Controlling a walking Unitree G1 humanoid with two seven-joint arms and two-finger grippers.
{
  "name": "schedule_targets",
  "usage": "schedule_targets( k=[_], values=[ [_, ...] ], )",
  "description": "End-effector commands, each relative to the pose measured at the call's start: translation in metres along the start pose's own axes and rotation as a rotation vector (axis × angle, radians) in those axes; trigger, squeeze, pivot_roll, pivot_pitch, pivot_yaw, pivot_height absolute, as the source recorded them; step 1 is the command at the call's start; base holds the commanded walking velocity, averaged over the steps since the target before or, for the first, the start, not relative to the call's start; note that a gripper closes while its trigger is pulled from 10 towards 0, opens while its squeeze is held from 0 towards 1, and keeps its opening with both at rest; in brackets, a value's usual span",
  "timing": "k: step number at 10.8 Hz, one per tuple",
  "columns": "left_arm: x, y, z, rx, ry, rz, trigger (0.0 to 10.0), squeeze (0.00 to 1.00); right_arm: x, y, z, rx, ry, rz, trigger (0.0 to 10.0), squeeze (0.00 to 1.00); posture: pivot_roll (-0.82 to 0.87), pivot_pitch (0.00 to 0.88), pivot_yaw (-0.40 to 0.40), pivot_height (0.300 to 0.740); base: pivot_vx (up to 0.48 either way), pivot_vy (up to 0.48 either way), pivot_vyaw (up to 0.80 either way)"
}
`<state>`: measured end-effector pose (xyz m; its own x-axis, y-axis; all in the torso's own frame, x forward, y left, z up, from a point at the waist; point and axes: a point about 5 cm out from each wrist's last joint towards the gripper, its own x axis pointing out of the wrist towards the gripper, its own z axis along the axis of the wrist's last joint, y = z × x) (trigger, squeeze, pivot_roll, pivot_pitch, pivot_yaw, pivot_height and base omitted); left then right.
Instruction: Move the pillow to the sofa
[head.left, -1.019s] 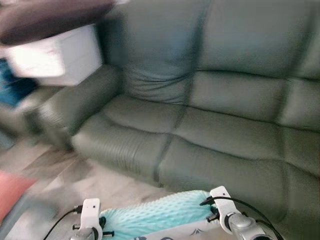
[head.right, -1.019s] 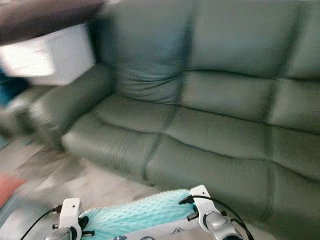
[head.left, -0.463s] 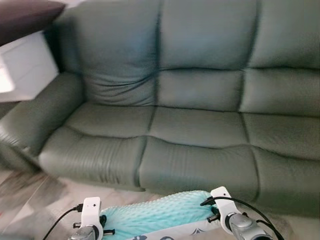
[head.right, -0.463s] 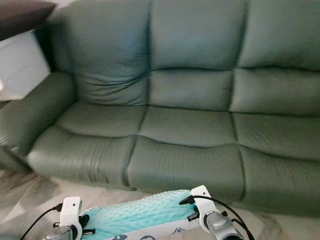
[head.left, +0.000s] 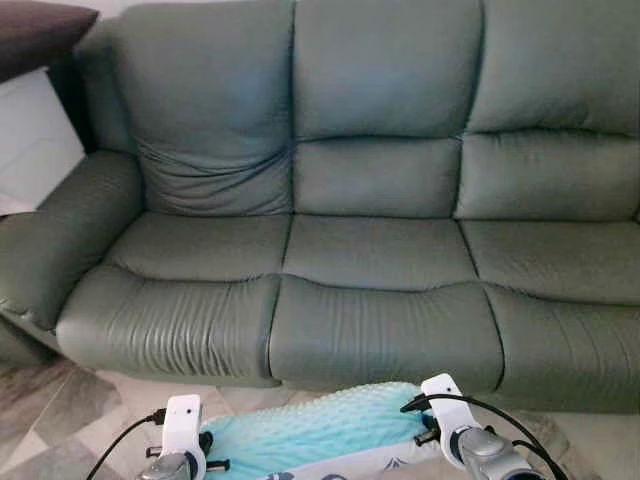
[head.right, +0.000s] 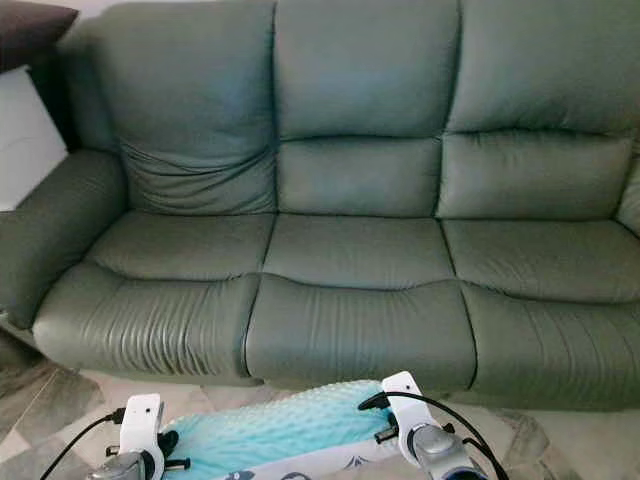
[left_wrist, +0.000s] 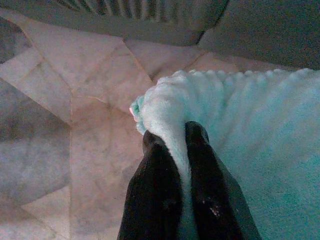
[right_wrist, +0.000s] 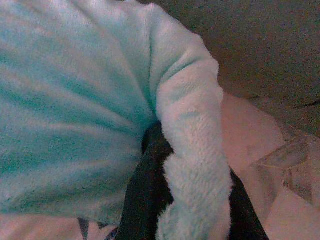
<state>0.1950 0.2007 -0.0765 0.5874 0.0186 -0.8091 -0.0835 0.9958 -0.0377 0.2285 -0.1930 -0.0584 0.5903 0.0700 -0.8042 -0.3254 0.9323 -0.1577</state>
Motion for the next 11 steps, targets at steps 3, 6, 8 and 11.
schedule_targets(
  k=[3,6,8,11],
  values=[
    [-0.001,0.01,0.002,0.016,0.001,0.027,10.0,0.0,0.0,-0.002,0.0,0.0,0.0,-0.006,10.0,0.0,-0.26,0.026,0.094,0.74,0.0,0.0,-0.8],
    [-0.001,0.011,0.018,0.129,-0.059,0.001,10.0,0.0,-0.001,-0.01,0.021,0.129,-0.106,-0.001,10.0,0.0,-0.25,0.024,0.091,0.74,0.0,0.0,-0.8],
    [-0.002,0.015,0.025,0.137,-0.116,-0.028,10.0,0.0,-0.001,-0.009,0.037,0.194,-0.196,0.028,10.0,0.0,-0.25,0.024,0.094,0.74,0.0,0.0,-0.8],
    [-0.014,0.017,0.073,0.122,-0.435,-0.034,10.0,0.0,-0.009,-0.017,0.078,0.165,-0.43,0.043,10.0,0.0,-0.24,0.028,0.1,0.74,0.0,0.0,0.0]
  ],
)
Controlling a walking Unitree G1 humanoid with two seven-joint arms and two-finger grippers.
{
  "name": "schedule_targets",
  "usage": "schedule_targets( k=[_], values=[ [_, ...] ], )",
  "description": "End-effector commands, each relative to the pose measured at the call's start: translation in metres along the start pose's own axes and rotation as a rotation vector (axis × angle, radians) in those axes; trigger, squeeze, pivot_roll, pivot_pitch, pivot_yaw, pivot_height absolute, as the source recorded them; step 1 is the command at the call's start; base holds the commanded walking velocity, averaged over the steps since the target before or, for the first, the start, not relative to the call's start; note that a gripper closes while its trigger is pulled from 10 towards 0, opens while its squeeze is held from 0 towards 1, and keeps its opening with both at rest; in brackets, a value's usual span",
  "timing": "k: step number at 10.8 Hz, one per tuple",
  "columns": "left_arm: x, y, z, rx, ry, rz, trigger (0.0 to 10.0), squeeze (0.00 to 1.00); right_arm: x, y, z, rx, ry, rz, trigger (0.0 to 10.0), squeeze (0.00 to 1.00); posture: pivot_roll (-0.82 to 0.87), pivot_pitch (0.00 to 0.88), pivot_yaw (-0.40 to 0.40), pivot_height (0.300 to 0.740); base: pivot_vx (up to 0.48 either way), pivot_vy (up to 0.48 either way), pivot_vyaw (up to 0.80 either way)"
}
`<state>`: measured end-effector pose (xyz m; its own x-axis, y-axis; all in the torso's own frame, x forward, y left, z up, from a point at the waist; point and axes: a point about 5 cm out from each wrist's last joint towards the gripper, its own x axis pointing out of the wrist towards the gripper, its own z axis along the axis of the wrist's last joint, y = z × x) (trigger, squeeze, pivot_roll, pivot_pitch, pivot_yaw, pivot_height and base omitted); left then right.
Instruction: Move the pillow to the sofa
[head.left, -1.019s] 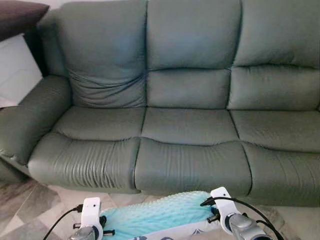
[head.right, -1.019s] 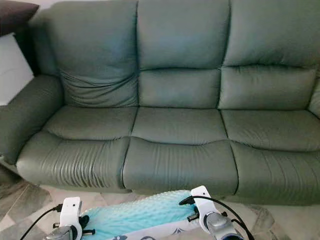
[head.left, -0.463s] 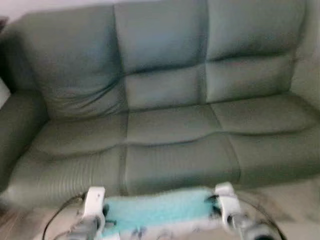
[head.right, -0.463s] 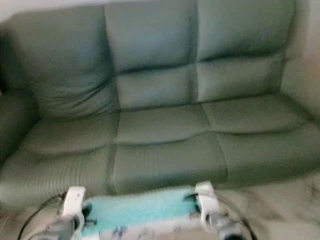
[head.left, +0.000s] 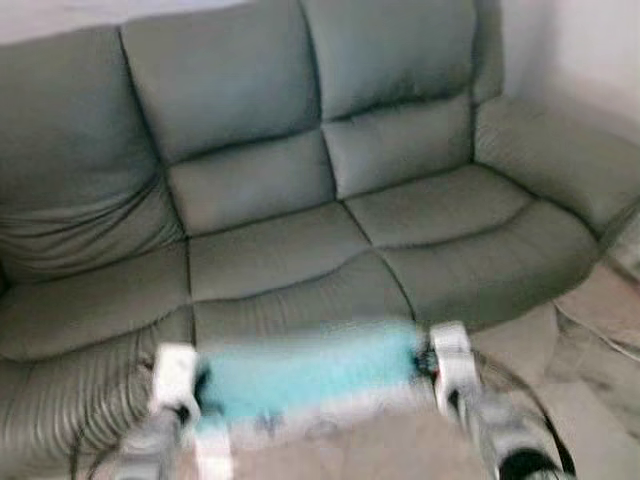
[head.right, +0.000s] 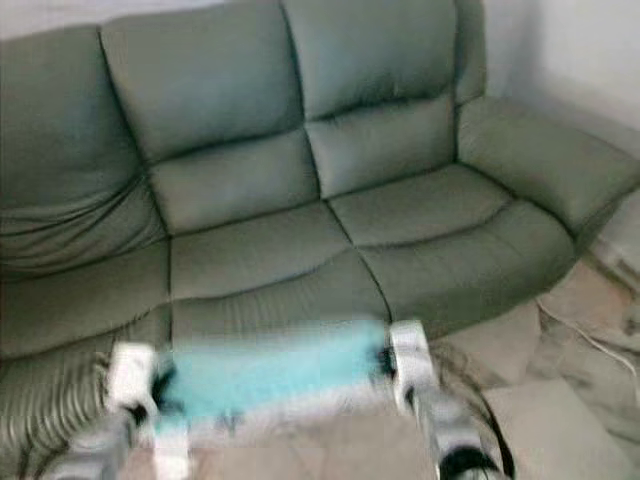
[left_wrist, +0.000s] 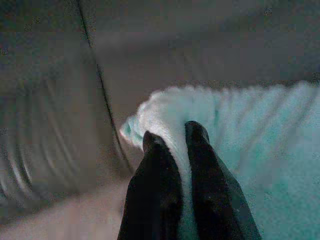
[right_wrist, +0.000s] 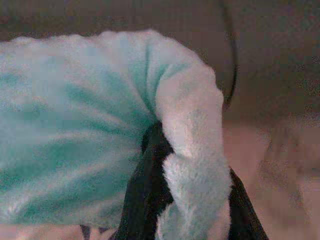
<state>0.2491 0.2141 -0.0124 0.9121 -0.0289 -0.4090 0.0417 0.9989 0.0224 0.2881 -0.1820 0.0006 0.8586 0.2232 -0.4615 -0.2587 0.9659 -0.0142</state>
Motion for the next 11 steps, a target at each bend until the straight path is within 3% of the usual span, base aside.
schedule_targets(
  k=[1,2,4,5,9,10,11],
  values=[
    [-0.001,0.009,0.016,-0.001,-0.088,0.04,10.0,0.0,0.004,0.002,0.021,-0.011,-0.097,0.006,10.0,0.0,-0.24,0.028,0.1,0.74,0.0,0.0,0.0],
    [-0.004,0.005,0.037,-0.012,-0.217,0.063,10.0,0.0,0.006,0.007,0.044,-0.028,-0.204,0.019,10.0,0.0,-0.24,0.029,0.1,0.74,0.0,0.0,0.0],
    [-0.009,0.003,0.048,-0.049,-0.311,0.106,10.0,0.0,0.006,0.016,0.065,-0.072,-0.295,0.054,10.0,0.0,-0.24,0.028,0.098,0.74,0.0,0.0,0.0],
    [-0.011,0.003,0.051,-0.087,-0.322,0.119,10.0,0.0,0.004,0.021,0.072,-0.11,-0.336,0.07,10.0,0.0,-0.25,0.03,0.098,0.74,0.0,0.0,0.0],
    [-0.013,-0.002,0.065,-0.123,-0.354,0.117,10.0,0.0,-0.001,0.024,0.083,-0.099,-0.375,0.069,10.0,0.0,-0.25,0.04,0.1,0.74,0.0,0.0,0.0],
    [-0.013,-0.005,0.069,-0.165,-0.374,0.11,10.0,0.0,-0.002,0.024,0.084,-0.102,-0.376,0.065,10.0,0.0,-0.25,0.043,0.098,0.74,0.0,0.0,0.0],
    [-0.014,-0.008,0.07,-0.146,-0.362,0.104,10.0,0.0,-0.003,0.025,0.084,-0.101,-0.372,0.064,10.0,0.0,-0.25,0.043,0.098,0.74,0.0,0.0,0.0]
  ],
)
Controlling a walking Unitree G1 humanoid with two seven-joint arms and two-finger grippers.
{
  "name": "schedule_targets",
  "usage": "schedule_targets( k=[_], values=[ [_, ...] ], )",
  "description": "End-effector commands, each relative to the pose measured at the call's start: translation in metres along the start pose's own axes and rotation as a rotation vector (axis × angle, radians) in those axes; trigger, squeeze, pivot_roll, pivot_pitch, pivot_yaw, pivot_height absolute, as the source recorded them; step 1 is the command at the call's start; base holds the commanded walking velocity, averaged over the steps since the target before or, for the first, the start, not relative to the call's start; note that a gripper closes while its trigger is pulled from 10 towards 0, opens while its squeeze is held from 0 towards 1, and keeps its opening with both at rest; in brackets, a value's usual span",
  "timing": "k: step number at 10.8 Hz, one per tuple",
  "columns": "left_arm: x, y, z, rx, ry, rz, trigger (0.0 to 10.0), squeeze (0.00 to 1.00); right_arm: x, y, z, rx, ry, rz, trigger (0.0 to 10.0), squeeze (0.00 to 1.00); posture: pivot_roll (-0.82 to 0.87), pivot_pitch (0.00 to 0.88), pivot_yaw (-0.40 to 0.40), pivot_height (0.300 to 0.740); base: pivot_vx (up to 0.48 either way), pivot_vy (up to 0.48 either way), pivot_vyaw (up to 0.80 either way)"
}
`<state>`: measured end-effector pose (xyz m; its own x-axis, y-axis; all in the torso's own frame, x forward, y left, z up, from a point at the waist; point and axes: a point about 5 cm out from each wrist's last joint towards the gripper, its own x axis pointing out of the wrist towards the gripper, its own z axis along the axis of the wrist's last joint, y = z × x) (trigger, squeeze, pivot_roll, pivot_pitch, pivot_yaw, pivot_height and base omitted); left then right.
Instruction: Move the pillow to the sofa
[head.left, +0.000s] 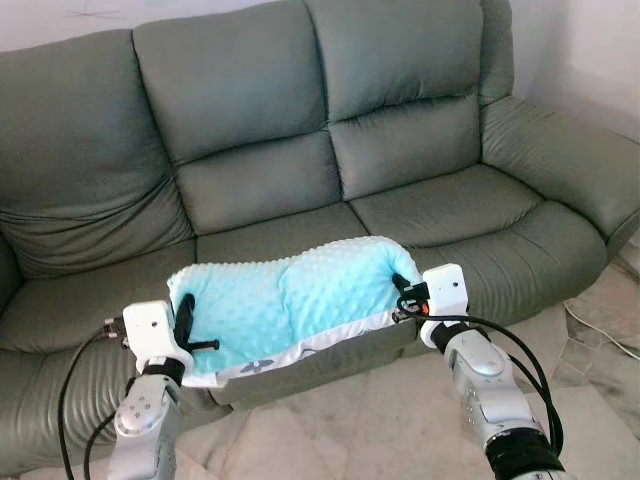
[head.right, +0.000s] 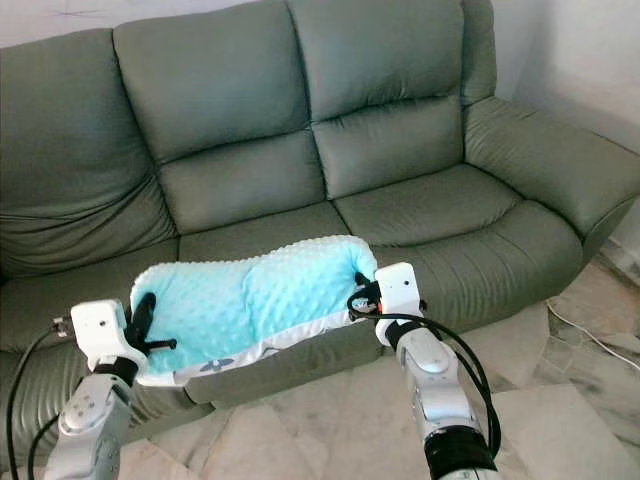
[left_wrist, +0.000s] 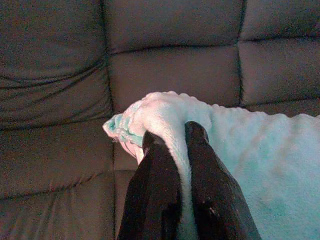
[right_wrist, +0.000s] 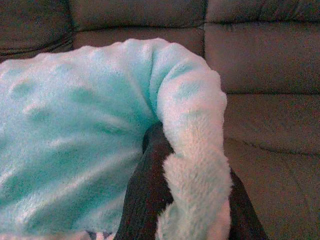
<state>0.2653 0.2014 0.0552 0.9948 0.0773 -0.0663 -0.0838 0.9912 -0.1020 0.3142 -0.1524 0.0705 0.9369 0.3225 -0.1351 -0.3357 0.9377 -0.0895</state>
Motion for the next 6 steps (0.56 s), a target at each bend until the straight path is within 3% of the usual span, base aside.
schedule_targets(
  k=[1,6],
  values=[
    [-0.0014,-0.0009,0.0019,-0.003,0.0,0.006,10.0,0.0,0.003,0.0057,0.0078,-0.004,-0.025,0.018,10.0,0.0,-0.25,0.046,0.096,0.74,0.0,0.0,0.0],
    [-0.0032,-0.0021,-0.0008,-0.032,0.028,0.012,10.0,0.0,0.0035,0.011,0.008,0.007,-0.012,0.036,10.0,0.0,-0.25,0.045,0.098,0.74,0.0,-0.361,0.0]
  ],
)
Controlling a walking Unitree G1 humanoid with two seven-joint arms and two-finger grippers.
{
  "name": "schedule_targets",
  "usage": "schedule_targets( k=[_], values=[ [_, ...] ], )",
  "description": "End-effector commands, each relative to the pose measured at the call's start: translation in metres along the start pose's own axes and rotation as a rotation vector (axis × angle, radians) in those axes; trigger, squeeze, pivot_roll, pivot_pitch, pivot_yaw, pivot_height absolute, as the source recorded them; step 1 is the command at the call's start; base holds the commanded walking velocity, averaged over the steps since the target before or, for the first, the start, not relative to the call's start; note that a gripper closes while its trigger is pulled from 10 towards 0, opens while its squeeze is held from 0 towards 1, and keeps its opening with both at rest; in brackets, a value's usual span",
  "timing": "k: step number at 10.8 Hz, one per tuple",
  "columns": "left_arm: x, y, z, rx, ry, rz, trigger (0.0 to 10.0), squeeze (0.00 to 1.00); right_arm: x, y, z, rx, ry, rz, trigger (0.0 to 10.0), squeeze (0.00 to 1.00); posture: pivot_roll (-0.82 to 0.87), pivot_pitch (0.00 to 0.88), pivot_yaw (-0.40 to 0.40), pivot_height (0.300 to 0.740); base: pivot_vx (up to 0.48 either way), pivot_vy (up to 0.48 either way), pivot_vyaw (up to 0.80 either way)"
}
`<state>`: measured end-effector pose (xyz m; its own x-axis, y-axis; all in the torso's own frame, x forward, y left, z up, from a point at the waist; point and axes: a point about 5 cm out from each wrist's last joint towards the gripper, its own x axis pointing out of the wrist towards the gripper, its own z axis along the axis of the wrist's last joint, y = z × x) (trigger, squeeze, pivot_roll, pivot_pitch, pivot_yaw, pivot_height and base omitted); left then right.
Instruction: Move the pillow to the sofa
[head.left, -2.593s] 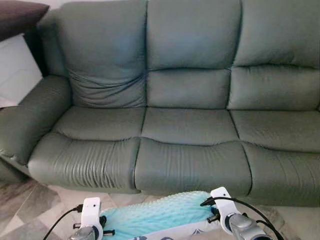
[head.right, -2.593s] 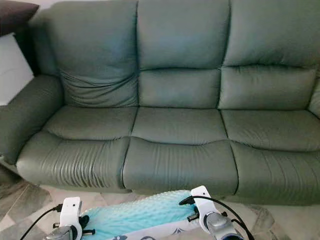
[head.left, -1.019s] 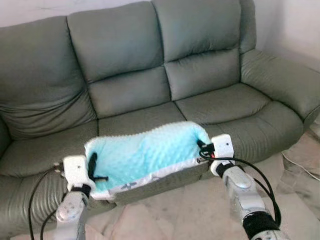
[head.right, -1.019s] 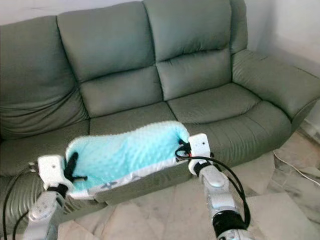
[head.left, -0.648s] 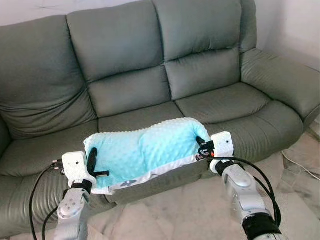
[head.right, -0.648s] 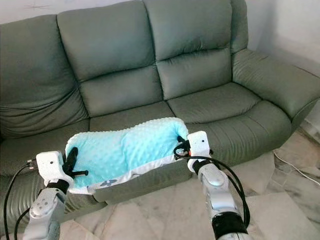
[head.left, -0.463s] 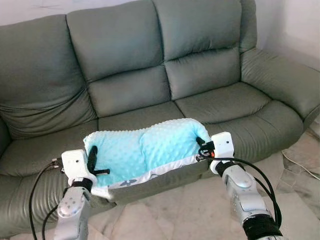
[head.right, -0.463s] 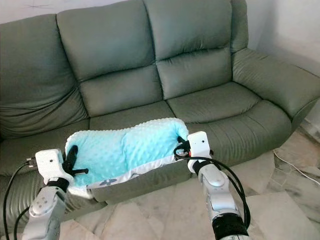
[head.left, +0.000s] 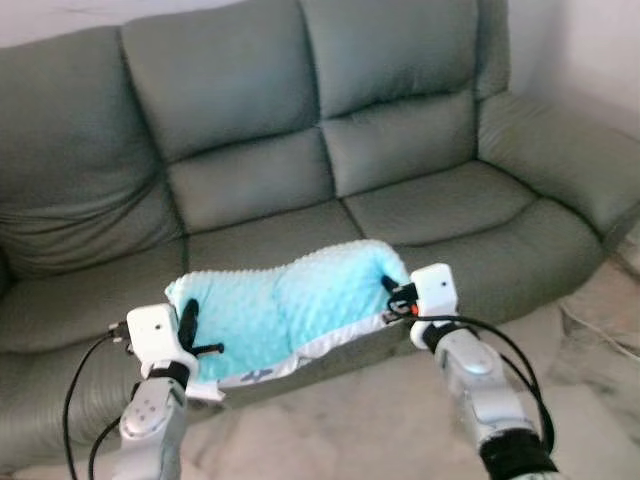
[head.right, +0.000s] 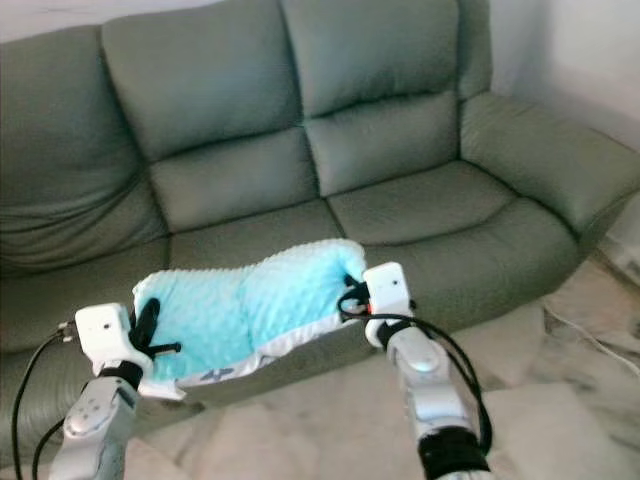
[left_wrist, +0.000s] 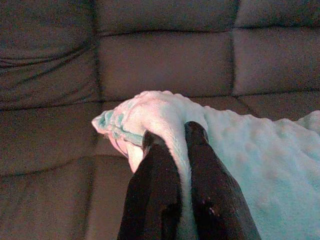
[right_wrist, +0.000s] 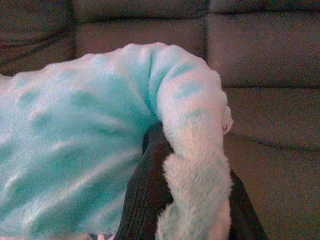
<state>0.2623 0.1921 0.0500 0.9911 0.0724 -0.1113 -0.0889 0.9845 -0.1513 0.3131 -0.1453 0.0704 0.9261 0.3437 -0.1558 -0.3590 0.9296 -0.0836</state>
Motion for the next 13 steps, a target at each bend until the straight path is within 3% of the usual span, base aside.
schedule_targets(
  k=[1,8,9,11,13],
  values=[
    [0.0,0.007,0.006,0.006,-0.012,0.018,10.0,0.0,0.002,0.005,0.007,0.007,-0.028,0.013,10.0,0.0,-0.25,0.044,0.098,0.74,0.0,0.0,0.0],
    [0.005,0.017,0.012,-0.074,-0.031,0.093,10.0,0.0,0.004,0.005,0.011,0.004,-0.033,0.02,10.0,0.0,-0.26,0.034,0.095,0.74,0.0,0.0,0.0],
    [0.006,0.021,0.015,-0.085,-0.041,0.113,10.0,0.0,0.004,0.01,0.019,-0.049,-0.081,0.049,10.0,0.0,-0.26,0.033,0.096,0.74,0.0,0.0,0.0],
    [0.007,0.023,0.019,-0.1,-0.062,0.119,10.0,0.0,0.004,0.017,0.032,-0.101,-0.148,0.068,10.0,0.0,-0.26,0.035,0.098,0.74,0.353,0.0,0.0],
    [0.007,0.02,0.018,-0.102,-0.057,0.108,10.0,0.0,0.003,0.019,0.03,-0.102,-0.146,0.074,10.0,0.0,-0.26,0.042,0.099,0.74,0.405,0.0,0.0]
  ],
)
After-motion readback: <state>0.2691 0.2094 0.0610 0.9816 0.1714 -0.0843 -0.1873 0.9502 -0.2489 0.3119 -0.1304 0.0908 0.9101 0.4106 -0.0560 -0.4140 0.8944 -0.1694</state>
